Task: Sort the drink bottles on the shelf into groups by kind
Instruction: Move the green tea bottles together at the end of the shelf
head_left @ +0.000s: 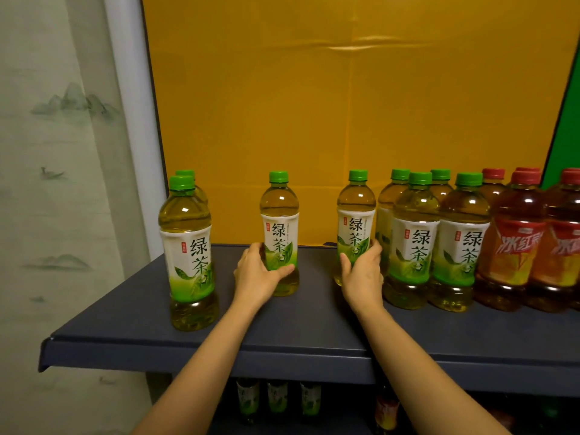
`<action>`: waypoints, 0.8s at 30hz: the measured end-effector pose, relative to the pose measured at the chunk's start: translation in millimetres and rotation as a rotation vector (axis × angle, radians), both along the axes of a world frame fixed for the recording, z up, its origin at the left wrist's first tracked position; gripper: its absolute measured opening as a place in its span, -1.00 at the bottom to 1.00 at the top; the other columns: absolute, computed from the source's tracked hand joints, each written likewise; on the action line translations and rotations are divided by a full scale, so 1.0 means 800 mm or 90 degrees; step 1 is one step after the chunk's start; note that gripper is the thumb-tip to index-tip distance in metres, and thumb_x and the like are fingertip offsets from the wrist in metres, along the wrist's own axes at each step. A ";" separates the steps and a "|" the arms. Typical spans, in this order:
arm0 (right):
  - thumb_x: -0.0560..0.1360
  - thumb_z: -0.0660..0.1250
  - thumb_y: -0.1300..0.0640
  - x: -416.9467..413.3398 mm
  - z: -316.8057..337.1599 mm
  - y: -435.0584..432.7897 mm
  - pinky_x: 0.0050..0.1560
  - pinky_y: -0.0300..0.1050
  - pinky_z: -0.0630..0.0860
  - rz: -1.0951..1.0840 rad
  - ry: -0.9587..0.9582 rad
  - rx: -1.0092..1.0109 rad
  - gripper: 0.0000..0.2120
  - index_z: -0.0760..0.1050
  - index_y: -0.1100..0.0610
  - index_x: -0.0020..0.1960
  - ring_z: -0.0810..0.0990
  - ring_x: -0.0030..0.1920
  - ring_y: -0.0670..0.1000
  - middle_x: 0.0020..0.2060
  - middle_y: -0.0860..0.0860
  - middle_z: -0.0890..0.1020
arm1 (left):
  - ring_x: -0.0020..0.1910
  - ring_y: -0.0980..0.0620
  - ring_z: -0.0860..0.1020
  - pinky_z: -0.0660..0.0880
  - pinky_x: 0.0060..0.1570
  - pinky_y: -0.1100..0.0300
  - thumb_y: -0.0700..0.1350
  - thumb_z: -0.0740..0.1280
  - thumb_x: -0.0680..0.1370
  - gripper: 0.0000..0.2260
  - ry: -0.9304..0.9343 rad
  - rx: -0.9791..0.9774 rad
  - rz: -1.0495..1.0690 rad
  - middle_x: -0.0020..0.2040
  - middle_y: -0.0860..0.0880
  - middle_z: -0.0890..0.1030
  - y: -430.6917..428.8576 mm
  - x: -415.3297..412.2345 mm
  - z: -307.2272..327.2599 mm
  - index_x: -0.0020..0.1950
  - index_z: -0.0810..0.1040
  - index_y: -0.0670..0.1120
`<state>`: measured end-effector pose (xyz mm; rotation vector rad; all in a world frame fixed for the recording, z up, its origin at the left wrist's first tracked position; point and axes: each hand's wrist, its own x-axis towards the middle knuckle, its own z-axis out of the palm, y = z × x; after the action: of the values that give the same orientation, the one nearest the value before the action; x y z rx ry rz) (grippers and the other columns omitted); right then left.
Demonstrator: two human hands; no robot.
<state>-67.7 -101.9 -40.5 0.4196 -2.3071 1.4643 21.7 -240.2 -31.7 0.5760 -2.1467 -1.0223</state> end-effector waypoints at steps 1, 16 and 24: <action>0.53 0.25 0.14 0.001 0.000 0.000 0.27 0.08 0.31 -0.001 0.006 -0.004 -0.40 0.05 0.28 0.43 0.36 0.34 0.23 0.34 0.24 0.34 | 0.20 -0.10 0.51 0.44 0.20 -0.09 0.00 0.52 0.32 -0.41 0.007 0.007 -0.005 0.21 -0.11 0.55 0.005 -0.006 0.000 0.26 0.42 -0.13; 0.51 0.29 0.15 -0.006 -0.003 0.002 0.32 0.05 0.35 -0.042 0.040 -0.013 -0.42 0.11 0.24 0.42 0.36 0.34 0.18 0.32 0.20 0.39 | 0.13 -0.07 0.57 0.44 0.19 -0.06 0.08 0.53 0.27 -0.40 0.009 -0.021 -0.073 0.16 -0.07 0.61 0.036 -0.073 -0.003 0.22 0.46 -0.09; 0.54 0.22 0.18 -0.005 0.001 -0.002 0.31 0.03 0.30 -0.065 0.067 0.017 -0.37 -0.02 0.18 0.49 0.27 0.40 0.16 0.39 0.17 0.28 | 0.09 -0.08 0.56 0.49 0.10 -0.08 0.12 0.52 0.28 -0.39 0.047 -0.079 -0.058 0.14 -0.08 0.60 0.032 -0.083 -0.015 0.23 0.46 -0.11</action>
<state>-71.9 -103.3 -39.5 0.3725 -2.2333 1.3315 -44.5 -214.9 -43.6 0.3794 -2.1695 -0.9354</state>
